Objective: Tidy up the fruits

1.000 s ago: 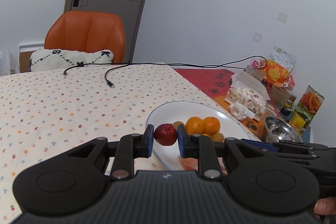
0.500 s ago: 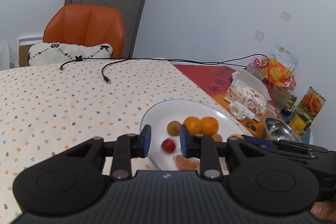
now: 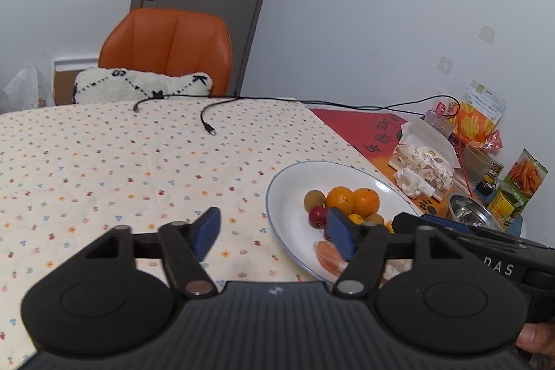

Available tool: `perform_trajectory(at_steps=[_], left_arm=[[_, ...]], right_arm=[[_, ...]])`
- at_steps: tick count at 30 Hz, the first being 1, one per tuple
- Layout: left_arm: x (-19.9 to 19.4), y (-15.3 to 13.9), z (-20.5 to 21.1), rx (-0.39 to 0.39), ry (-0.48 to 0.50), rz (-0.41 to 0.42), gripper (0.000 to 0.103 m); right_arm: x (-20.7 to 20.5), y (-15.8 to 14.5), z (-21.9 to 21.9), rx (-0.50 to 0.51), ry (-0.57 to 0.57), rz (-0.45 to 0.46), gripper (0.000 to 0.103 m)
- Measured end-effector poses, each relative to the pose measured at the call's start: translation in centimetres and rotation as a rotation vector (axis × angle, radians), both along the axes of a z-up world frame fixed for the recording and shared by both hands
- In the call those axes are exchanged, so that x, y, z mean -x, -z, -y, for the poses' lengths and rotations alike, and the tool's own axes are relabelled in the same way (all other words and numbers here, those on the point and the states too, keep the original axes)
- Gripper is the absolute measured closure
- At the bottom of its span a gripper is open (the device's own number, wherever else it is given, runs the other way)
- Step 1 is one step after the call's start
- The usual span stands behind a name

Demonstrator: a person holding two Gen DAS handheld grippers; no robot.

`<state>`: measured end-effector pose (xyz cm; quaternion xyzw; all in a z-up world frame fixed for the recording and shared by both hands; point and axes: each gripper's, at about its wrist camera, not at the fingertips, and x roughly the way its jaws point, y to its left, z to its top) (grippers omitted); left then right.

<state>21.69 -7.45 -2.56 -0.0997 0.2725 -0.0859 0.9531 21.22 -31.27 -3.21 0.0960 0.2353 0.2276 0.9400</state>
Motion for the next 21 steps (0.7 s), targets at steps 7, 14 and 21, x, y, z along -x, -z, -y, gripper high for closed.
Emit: perform_trajectory(at_steps=[7,14,21], left_arm=[[1.7,-0.6,-0.5,-0.009,-0.040,0.034,0.018],[3.8,-0.9,-0.9,-0.011,-0.067,0.057,0.011],[6.1,-1.1,-1.2,-0.018,-0.086,0.070,0.009]], right_arm=[[1.5,-0.5,-0.2,-0.006,-0.005,0.021,0.029],[3.2,-0.7,-0.1,-0.019,-0.014,0.034,0.011],[4.7,-0.9,0.3,-0.044,-0.011,0.038,0.002]])
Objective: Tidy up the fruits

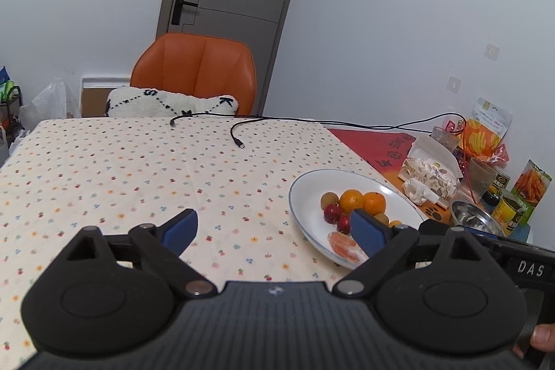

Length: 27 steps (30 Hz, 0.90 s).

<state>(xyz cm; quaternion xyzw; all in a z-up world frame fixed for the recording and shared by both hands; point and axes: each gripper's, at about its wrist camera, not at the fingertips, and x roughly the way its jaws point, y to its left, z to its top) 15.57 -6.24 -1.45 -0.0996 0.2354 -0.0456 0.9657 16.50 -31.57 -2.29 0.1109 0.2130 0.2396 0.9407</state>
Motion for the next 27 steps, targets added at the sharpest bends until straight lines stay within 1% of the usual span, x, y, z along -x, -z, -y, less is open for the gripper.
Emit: perform_trajectory(at_steps=[2,16,27], left_arm=[[0.7,-0.2,-0.1,-0.002,-0.007,0.006,0.009],[5.3,-1.9,-0.4,-0.023,-0.041,0.060,0.006],[8.5,-3.4,-0.7,-0.030,-0.057,0.059,0.005]], right_arm=[[0.6,-0.1,0.1,-0.005,-0.002,0.005,0.000],[3.9,-1.2,0.7,0.006,-0.017,0.022,0.000],[6.6,-2.8,1.0,0.018,-0.045,0.045,0.000]])
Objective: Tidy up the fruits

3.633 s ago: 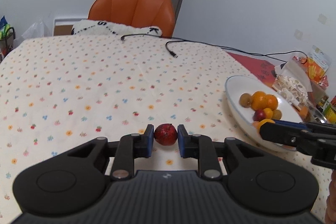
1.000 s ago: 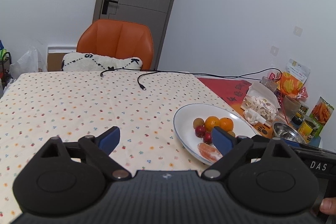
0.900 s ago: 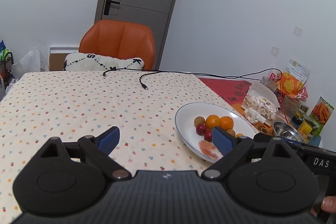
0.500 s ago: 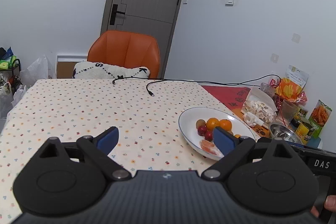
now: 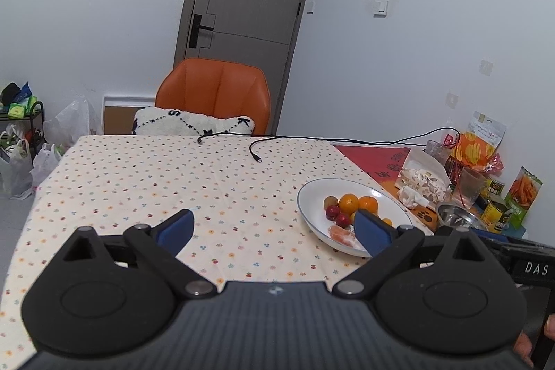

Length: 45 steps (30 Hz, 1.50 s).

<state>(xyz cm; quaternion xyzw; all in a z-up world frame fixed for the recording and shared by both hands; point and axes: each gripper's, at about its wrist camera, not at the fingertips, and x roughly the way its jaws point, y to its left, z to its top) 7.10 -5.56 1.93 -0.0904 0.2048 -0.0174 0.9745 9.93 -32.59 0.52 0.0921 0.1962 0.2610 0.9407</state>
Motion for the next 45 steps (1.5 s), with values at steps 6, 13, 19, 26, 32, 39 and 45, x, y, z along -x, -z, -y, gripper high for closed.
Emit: perform_trajectory(at_steps=[6,13,19,26,32,39,45], left_arm=[[2.0,-0.9,-0.5,-0.017,-0.018,-0.002,0.005],[4.2,-1.5,-1.6,-0.030,-0.039,-0.008,0.005],[5.7,-1.6,-3.3,-0.023,-0.068,-0.027,0.005],[7.5,-1.5,-5.5,-0.017,-0.116,-0.046,0.005],[8.0,-1.7,-6.8,-0.012,-0.131,-0.054,0.005],[8.3,-1.5,-6.8,-0.054,-0.113,-0.088,0.005],[8.4,-1.3,-6.8,-0.054,-0.106,-0.098,0.005]], right_arm=[[1.4,-1.2,-0.9,0.003,-0.042,0.020,0.000],[2.8,-2.1,-2.6,0.020,-0.095,0.009,0.000],[3.8,-2.9,-3.6,0.026,-0.129,-0.018,0.000],[4.5,-3.1,-4.1,0.045,-0.165,-0.060,0.000],[4.8,-3.1,-4.7,0.066,-0.184,-0.074,0.000],[4.9,-3.1,-4.8,0.059,-0.169,-0.084,0.000],[4.9,-3.0,-5.0,0.073,-0.177,-0.092,0.000]])
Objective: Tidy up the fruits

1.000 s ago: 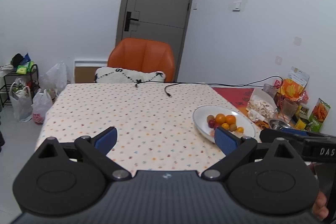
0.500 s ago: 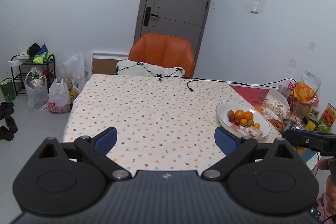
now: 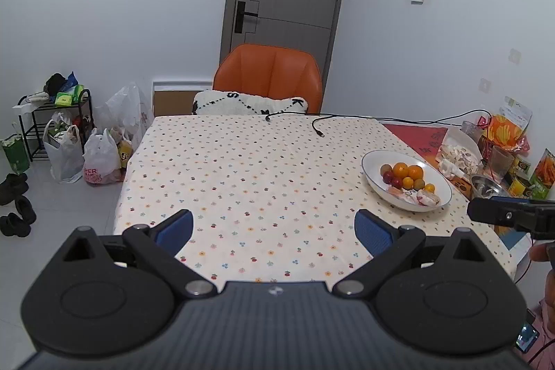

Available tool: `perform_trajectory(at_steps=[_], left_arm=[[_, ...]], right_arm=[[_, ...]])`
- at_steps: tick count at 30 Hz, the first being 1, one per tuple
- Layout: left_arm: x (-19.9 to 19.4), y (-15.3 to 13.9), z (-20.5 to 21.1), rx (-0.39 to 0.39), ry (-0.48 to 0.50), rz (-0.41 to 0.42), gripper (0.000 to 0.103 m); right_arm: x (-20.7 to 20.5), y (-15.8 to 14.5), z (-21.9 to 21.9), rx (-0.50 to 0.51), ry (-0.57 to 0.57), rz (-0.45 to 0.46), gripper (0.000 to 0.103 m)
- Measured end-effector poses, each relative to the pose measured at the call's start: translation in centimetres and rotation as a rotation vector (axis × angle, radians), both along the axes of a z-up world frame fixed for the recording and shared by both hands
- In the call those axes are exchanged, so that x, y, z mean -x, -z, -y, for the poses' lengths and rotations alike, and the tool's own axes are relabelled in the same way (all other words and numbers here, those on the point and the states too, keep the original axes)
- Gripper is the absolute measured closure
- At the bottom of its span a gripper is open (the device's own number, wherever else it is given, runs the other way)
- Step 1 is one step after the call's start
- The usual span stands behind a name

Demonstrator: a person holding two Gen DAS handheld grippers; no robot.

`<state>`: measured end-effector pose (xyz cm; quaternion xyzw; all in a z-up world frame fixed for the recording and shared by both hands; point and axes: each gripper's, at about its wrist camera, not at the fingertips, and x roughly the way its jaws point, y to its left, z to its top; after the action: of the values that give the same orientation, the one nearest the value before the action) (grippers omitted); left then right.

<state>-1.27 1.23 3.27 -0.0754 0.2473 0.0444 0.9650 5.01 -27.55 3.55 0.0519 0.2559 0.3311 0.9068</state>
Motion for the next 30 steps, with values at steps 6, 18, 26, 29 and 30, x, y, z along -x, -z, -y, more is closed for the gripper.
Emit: perform_trajectory(at_steps=[6,18,26,29,30], left_arm=[[-0.14,0.03,0.33,-0.004,0.008,-0.003,0.004],[-0.41,0.48,0.36,0.003,0.010,-0.022,0.004],[-0.41,0.57,0.35,0.005,0.010,-0.024,0.005],[-0.41,0.58,0.34,0.005,0.011,-0.024,0.004],[-0.41,0.60,0.33,0.006,0.011,-0.024,0.004]], right_arm=[[-0.16,0.26,0.03,0.004,-0.004,-0.007,0.000],[-0.24,0.61,-0.28,0.022,-0.010,-0.018,0.000],[-0.23,0.67,-0.37,0.027,-0.019,-0.017,0.000],[-0.28,0.69,-0.36,0.027,-0.018,-0.018,0.000],[-0.29,0.69,-0.37,0.027,-0.017,-0.018,0.000]])
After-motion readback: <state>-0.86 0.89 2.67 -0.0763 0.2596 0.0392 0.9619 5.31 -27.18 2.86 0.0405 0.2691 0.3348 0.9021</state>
